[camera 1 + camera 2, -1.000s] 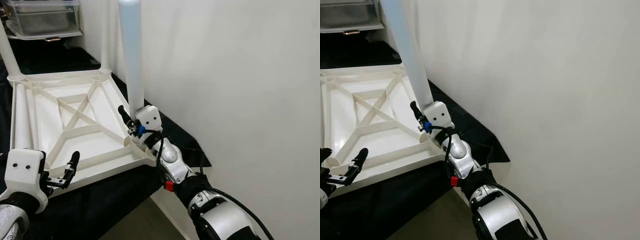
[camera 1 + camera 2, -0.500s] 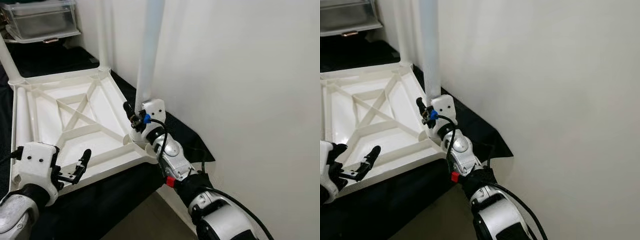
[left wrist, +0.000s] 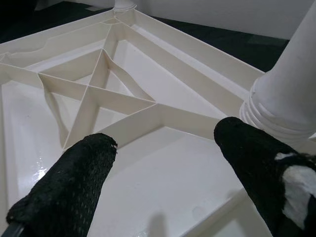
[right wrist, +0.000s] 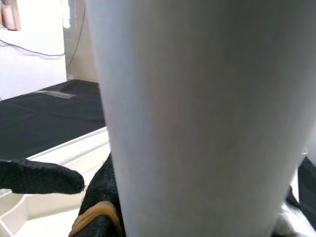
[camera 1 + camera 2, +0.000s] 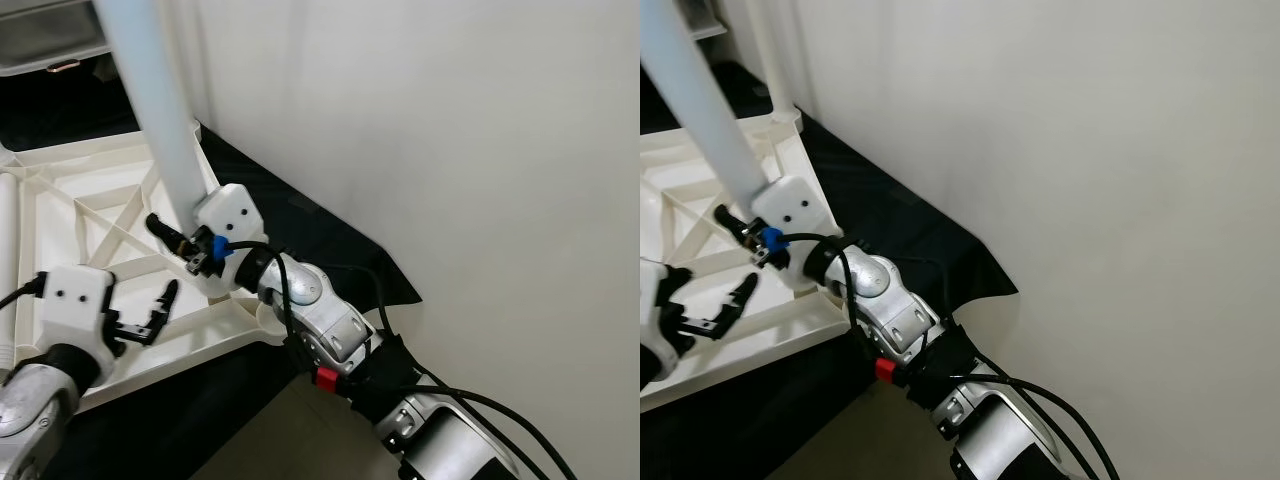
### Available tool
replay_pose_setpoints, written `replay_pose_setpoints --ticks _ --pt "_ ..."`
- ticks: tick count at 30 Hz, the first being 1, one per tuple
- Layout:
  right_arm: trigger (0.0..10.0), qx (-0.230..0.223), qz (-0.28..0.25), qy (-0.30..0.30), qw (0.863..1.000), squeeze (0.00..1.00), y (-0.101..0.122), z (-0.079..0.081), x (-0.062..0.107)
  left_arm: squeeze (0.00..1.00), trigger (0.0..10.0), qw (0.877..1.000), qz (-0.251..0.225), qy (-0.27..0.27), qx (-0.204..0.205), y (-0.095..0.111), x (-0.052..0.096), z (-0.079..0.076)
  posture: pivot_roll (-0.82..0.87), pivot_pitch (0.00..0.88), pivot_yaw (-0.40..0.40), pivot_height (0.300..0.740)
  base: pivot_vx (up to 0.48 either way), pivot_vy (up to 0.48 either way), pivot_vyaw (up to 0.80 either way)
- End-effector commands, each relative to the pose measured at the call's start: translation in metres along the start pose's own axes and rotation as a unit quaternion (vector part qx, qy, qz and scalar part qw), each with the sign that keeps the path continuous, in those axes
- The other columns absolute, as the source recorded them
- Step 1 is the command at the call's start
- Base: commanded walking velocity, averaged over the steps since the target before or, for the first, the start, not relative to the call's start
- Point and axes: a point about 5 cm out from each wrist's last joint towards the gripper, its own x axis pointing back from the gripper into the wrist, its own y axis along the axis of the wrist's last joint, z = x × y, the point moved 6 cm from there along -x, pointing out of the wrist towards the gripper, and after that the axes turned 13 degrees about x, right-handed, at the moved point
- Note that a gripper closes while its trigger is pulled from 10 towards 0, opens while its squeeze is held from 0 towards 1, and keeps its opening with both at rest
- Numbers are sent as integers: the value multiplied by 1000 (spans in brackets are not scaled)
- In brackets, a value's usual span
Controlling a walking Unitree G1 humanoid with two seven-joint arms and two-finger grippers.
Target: Building children table
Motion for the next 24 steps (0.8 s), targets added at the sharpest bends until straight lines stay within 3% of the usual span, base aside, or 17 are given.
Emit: replay_pose_setpoints --ticks 1,6,8,9,10,11,12,13,14,15,17,18,19,20,22,23,24 --pt "0 -215 -27 -3 976 0 9 77 -8 0 10000 1000 2 13 -12 0 -1 8 137 101 -93 740 0 0 0" --pt "0 -229 -20 13 973 0 13 85 -2 0 10000 999 -2 48 -26 4 0 26 148 96 -103 740 0 0 0" --pt "0 -224 -24 3 974 0 14 76 -1 0 10000 998 -3 52 -25 5 1 28 149 94 -104 740 0 0 0" --pt "0 -209 -34 -32 977 0 16 48 0 0 10000 998 -4 54 -22 5 1 29 150 86 -106 740 0 0 0" --pt "0 -209 -34 -32 977 0 16 48 0 0 10000 998 -4 54 -22 5 1 29 150 86 -106 740 0 0 0" --pt "0 -198 -37 -59 978 0 15 29 1 0 10000 999 -5 51 -17 4 1 27 148 80 -105 740 0 0 0" --pt "0 -181 -18 -124 976 0 3 -13 8 0 10000 999 -6 41 -11 3 -1 21 143 64 -105 740 0 0 0" --pt "0 -176 -8 -148 973 0 -1 -28 11 0 10000 999 -7 37 -9 2 -2 19 143 62 -105 740 0 0 0" --pt "0 -176 -8 -148 973 0 -1 -28 11 0 10000 999 -7 37 -9 2 -2 19 143 62 -105 740 0 0 0" --pt "0 -169 9 -175 970 0 -9 -45 17 0 10000 999 -8 32 -5 2 -3 16 138 54 -104 740 0 0 0" --pt "0 -169 9 -175 970 0 -9 -45 17 0 10000 999 -8 32 -5 2 -3 16 138 54 -104 740 0 0 0" --pt "0 -162 30 -205 965 0 -17 -63 26 0 10000 1000 -9 25 -3 2 -3 11 137 51 -105 740 0 0 0" --pt "1098 -154 59 -240 957 0 -29 -82 39 0 10000 1000 -8 14 -6 0 -3 5 129 37 -105 740 0 0 0" --pt "10000 -147 93 -274 946 0 -42 -100 54 0 10000 1000 -8 5 -2 -2 -4 -1 121 27 -103 740 0 0 0" --pt "10000 -147 117 -289 939 0 -49 -113 69 0 10000 1000 -7 -2 3 -5 -5 -7 110 13 -102 740 0 0 0" --pt "10000 -192 156 -316 916 0 -60 -131 91 0 10000 1000 -6 -11 15 -9 -5 -16 102 1 -101 740 0 0 0" --pt "10000 -192 156 -316 916 0 -60 -131 91 0 10000 1000 -6 -11 15 -9 -5 -16 102 1 -101 740 0 0 0"
